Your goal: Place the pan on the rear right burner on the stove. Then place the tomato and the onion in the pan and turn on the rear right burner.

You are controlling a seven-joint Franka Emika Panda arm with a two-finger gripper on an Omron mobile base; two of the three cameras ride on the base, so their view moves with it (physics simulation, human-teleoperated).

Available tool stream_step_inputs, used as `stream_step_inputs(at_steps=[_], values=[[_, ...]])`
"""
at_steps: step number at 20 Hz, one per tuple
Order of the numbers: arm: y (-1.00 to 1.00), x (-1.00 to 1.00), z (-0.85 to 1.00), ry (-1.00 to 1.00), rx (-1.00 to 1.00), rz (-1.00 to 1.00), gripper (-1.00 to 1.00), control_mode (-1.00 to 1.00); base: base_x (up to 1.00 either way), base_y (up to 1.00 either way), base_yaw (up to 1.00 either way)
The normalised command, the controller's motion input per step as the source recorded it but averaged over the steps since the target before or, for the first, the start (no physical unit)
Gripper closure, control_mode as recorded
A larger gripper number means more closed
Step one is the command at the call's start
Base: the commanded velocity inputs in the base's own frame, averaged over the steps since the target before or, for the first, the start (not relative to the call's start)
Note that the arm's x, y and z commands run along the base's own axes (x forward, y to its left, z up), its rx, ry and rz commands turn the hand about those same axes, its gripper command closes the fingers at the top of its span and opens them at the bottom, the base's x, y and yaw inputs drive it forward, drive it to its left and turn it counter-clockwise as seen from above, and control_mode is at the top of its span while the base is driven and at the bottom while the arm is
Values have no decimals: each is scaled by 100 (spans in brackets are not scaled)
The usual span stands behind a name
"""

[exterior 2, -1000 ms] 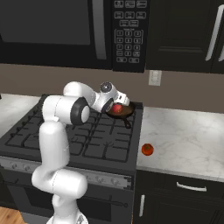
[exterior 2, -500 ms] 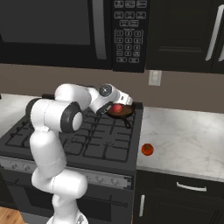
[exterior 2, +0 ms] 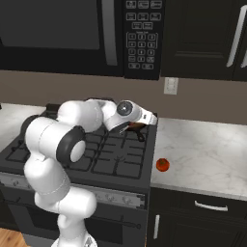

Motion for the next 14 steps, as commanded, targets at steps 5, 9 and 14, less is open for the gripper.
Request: stream_step_inputs(at_steps=[5,9,14], values=[[-28,-54,38,19,2,-9,-100,-100,0,0,0],[-25,-45,78,19,5,-9,-100,-100,0,0,0],[-22,-32,89,21,9,-10,-100,-100,0,0,0]])
